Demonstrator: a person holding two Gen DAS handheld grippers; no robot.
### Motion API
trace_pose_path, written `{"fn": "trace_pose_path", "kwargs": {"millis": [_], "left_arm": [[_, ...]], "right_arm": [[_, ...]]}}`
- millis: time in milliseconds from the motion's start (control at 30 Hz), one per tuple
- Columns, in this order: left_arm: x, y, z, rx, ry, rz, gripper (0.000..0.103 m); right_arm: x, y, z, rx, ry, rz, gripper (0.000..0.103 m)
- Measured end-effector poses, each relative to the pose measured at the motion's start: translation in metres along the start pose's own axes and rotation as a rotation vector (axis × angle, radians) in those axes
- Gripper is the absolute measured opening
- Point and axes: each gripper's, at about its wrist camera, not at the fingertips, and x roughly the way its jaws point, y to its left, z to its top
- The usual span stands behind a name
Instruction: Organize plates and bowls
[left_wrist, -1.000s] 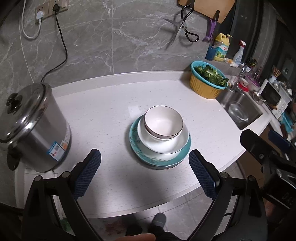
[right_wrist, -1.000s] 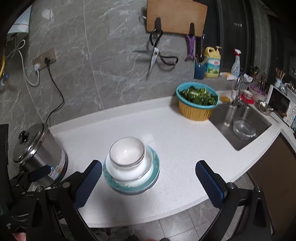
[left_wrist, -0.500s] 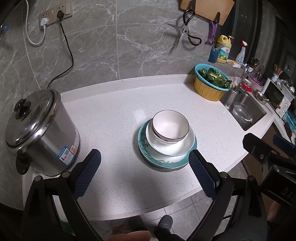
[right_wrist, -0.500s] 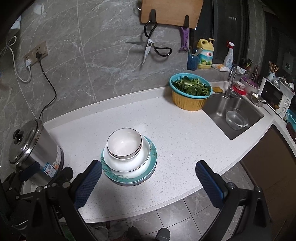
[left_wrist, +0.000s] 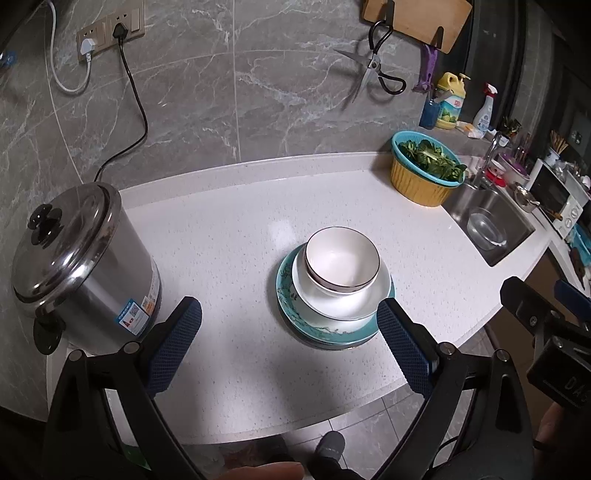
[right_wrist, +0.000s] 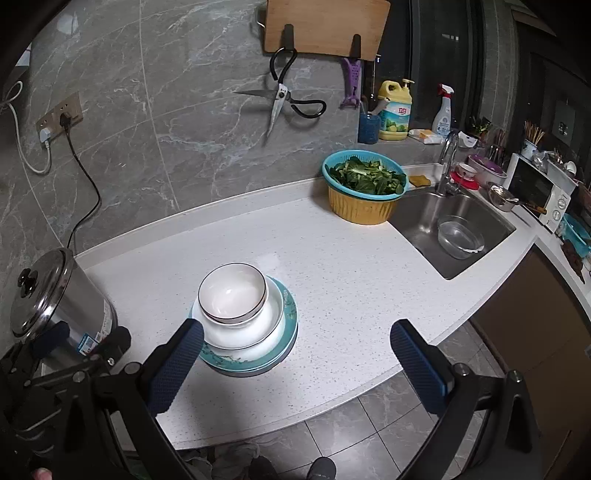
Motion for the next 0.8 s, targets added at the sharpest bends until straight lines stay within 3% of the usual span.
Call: {"fn": "trace_pose_path", "kwargs": {"millis": [800], "left_arm": [[0.0008, -0.0043, -0.0003, 0.017, 0.001, 0.006, 0.097]], "right_arm": [[0.0028, -0.0015, -0.0006, 0.009, 0.011, -0.006, 0.103]]}}
